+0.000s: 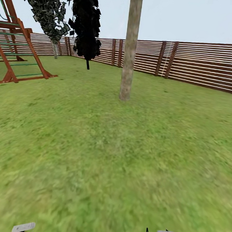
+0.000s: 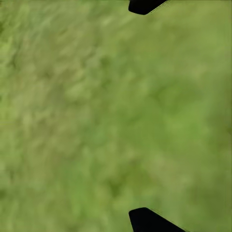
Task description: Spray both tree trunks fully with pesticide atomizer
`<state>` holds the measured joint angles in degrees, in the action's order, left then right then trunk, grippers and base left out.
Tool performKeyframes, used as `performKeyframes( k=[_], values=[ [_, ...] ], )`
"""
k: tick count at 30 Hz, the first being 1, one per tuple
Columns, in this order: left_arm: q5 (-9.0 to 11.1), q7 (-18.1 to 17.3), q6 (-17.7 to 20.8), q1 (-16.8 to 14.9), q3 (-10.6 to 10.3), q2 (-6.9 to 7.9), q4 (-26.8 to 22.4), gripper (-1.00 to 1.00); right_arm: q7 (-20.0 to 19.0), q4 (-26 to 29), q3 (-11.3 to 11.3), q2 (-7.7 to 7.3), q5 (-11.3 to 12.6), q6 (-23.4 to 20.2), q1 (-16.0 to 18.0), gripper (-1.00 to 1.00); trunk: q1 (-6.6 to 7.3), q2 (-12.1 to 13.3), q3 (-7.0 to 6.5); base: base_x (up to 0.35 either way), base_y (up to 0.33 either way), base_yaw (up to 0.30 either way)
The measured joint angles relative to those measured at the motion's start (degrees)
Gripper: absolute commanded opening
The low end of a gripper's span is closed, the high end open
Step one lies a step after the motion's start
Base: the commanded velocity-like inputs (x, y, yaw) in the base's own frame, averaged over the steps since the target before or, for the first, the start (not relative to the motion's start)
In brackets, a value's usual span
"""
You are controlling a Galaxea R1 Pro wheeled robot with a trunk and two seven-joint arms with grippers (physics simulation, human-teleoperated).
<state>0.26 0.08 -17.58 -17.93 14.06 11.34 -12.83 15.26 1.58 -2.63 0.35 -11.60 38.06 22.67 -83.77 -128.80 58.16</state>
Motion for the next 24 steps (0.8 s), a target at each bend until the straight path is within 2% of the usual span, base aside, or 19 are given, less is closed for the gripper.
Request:
performKeyframes(
  k=[24],
  values=[
    [0.00,-0.01,0.00,0.00,0.00,0.00,0.00,-1.00,-0.02,0.00,-0.01,0.00,0.00,0.00,0.00,1.00,0.00,0.00,0.00,0.339,0.000,0.000]
  ],
)
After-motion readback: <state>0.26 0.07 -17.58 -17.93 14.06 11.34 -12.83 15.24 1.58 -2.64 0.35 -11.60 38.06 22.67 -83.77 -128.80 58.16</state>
